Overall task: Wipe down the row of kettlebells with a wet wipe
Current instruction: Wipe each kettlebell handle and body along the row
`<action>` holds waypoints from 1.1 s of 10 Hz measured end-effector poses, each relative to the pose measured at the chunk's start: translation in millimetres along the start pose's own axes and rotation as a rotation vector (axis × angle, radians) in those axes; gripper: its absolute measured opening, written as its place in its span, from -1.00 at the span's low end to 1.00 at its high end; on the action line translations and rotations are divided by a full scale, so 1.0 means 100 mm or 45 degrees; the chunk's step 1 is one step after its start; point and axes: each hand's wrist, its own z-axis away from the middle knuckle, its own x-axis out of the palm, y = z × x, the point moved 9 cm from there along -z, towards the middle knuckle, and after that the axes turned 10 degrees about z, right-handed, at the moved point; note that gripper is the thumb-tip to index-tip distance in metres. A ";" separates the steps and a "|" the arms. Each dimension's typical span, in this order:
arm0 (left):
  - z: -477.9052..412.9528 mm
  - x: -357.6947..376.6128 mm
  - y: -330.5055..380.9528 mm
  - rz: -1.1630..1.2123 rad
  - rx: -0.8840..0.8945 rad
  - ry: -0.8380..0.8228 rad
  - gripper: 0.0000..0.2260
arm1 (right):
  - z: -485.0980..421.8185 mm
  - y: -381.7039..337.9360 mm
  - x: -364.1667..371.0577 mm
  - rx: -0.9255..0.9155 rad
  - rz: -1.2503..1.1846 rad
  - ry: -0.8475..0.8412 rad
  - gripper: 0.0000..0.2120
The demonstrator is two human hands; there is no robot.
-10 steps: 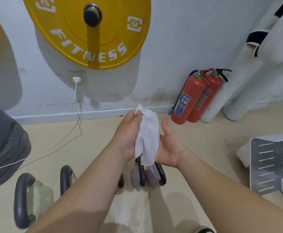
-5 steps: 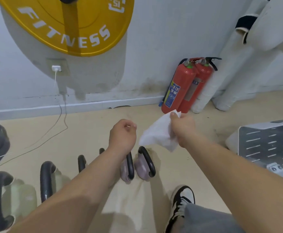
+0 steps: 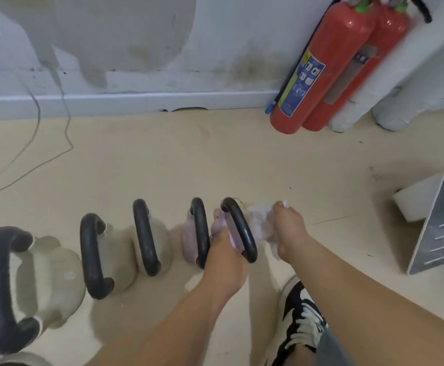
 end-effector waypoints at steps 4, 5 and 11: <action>-0.34 0.26 -0.69 -0.204 0.120 -0.079 -0.37 | -0.32 0.40 0.22 0.010 0.082 -0.428 -0.56; -0.34 0.32 -0.67 -0.287 0.120 -0.113 -0.28 | -0.32 0.44 0.27 0.019 0.062 -0.449 -0.58; -0.24 0.40 -0.70 -0.417 0.021 -0.214 -0.35 | -0.15 0.48 0.17 0.004 -0.072 -0.381 -0.65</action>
